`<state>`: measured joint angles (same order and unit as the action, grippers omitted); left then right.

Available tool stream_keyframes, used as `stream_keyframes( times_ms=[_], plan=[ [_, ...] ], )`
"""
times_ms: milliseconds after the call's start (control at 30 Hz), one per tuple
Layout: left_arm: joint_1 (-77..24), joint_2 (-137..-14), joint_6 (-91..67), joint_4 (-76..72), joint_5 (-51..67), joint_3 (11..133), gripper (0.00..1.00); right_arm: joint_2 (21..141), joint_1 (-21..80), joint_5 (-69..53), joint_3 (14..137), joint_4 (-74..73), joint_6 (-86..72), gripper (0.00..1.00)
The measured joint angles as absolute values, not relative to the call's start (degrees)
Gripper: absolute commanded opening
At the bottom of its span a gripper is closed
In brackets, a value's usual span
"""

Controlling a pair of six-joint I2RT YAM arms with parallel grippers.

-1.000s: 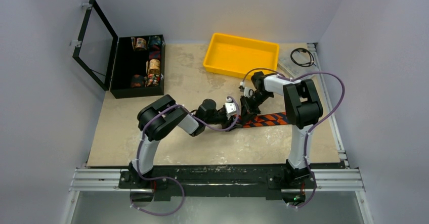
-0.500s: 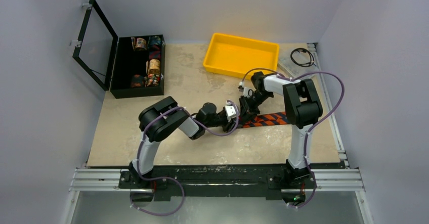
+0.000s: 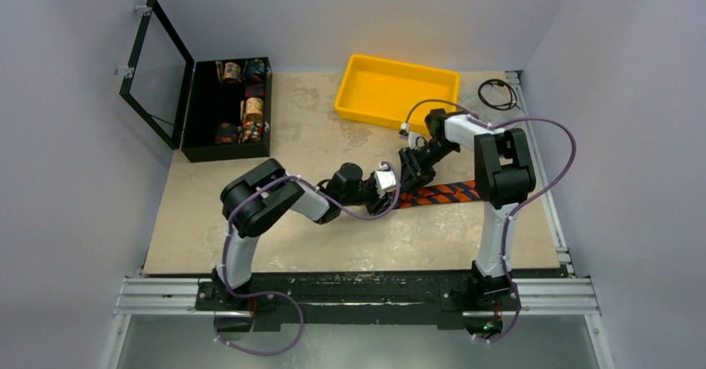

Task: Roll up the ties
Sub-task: Roll the tie at the center of the board.

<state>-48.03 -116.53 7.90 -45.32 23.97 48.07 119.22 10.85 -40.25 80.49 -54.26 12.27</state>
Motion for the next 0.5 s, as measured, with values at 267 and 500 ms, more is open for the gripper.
stream_keyframes(
  times_ms=[267, 500],
  plan=[
    [-48.0, -115.1, 12.0, -32.3, 24.0, 53.5, 0.00, 119.3, 5.1, -41.6, 83.7, -55.7, 18.4, 0.59],
    [-48.1, -115.4, 17.2, -15.2, 23.7, 62.5, 0.02, 114.0, 3.7, -50.5, 77.2, -54.3, 15.6, 0.60]
  ],
)
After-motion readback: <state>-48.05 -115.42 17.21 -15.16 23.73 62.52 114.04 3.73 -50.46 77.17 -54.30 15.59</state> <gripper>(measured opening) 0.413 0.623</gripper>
